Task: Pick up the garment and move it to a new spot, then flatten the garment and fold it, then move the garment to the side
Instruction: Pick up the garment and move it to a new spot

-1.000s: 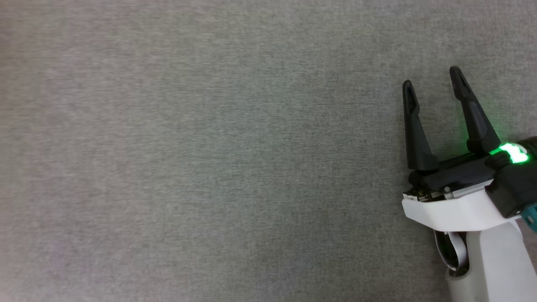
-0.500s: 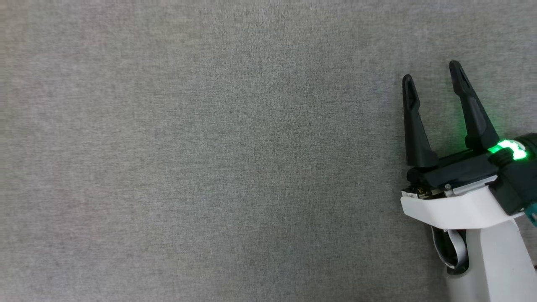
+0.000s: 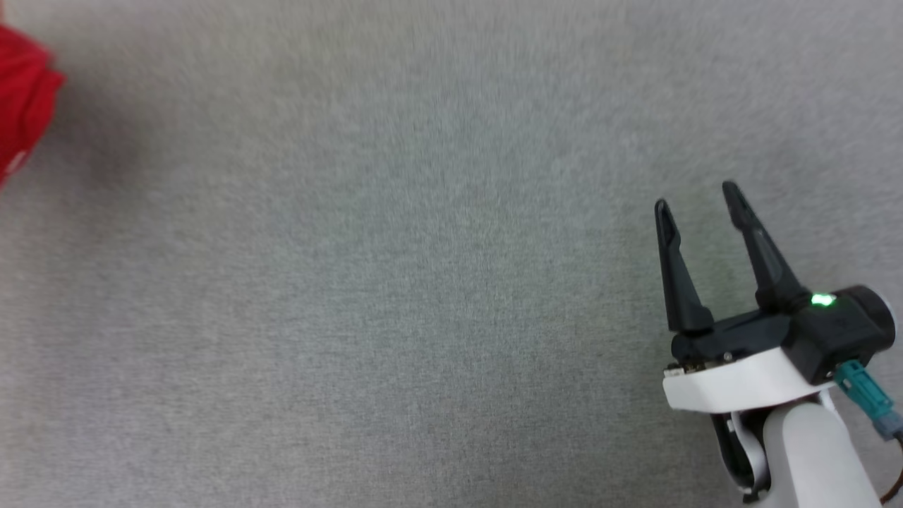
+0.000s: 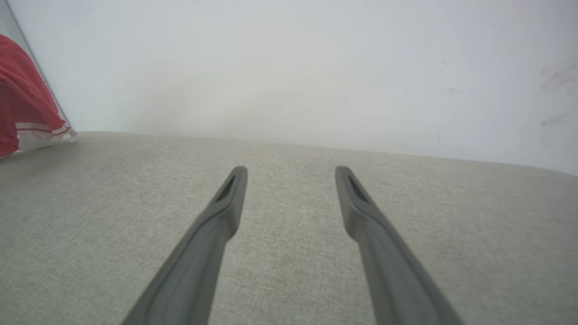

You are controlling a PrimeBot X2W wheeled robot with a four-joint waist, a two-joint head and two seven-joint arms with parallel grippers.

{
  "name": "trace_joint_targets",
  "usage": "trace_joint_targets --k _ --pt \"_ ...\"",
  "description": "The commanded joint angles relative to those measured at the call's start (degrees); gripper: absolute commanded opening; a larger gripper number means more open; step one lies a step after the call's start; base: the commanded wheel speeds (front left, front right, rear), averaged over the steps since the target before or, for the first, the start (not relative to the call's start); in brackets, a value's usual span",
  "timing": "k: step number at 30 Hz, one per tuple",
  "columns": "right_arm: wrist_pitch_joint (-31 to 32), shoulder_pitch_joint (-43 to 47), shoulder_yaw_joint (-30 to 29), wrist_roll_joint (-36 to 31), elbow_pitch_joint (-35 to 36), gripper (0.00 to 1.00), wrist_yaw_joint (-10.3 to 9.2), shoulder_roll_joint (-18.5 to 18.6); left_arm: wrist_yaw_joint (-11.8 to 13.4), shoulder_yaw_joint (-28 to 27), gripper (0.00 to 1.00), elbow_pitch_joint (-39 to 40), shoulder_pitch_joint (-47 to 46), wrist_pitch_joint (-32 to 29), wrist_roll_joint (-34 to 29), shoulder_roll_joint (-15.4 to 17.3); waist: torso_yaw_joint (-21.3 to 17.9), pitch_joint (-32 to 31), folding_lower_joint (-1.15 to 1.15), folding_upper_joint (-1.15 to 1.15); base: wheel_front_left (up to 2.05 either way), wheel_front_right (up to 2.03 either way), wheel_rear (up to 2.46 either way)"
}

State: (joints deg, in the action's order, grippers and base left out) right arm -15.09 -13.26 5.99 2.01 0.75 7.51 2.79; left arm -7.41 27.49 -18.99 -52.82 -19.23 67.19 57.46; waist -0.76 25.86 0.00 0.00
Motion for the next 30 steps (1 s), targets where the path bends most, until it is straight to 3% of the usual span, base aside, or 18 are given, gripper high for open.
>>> trace_joint_targets --k 1,7,12,17,24,30 --pt "-0.12 1.28 0.0 0.6 -0.46 1.0 -0.04 0.16 -0.07 1.06 0.0 1.59 0.73 1.77 -1.27 0.59 -0.1 -5.4 0.0 0.0 0.0 0.0 0.0" --pt "-0.12 3.14 0.56 1.42 -1.26 1.0 -0.04 0.17 -0.07 5.13 0.0 7.97 -1.06 7.22 -4.28 -1.46 -1.43 -10.61 0.0 0.0 0.0 0.0 0.0" --pt "-0.12 4.4 0.19 1.98 -1.56 1.0 -0.04 0.16 -0.07 8.33 0.0 11.38 -2.36 10.76 -7.86 -5.83 -3.57 -13.41 0.0 0.0 0.0 0.0 0.0" --pt "-0.12 5.57 -1.55 2.46 -1.09 1.0 -0.04 0.16 1.36 12.02 0.0 14.81 -1.19 14.48 -11.86 -12.82 -5.62 -14.58 0.0 0.0 0.0 0.0 0.0" --pt "-0.12 5.9 -4.87 2.7 -0.12 1.0 -0.04 0.15 3.64 23.43 0.0 17.19 5.9 17.1 -18.53 -25.24 -7.78 -14.29 0.0 0.0 0.0 0.0 0.0" --pt "-0.12 5.1 -6.45 2.91 0.15 1.0 -0.04 0.14 2.18 34.84 0.0 12.57 13.2 17.28 -20.71 -35.8 -8.82 -13.81 0.0 0.0 0.0 0.0 0.0"
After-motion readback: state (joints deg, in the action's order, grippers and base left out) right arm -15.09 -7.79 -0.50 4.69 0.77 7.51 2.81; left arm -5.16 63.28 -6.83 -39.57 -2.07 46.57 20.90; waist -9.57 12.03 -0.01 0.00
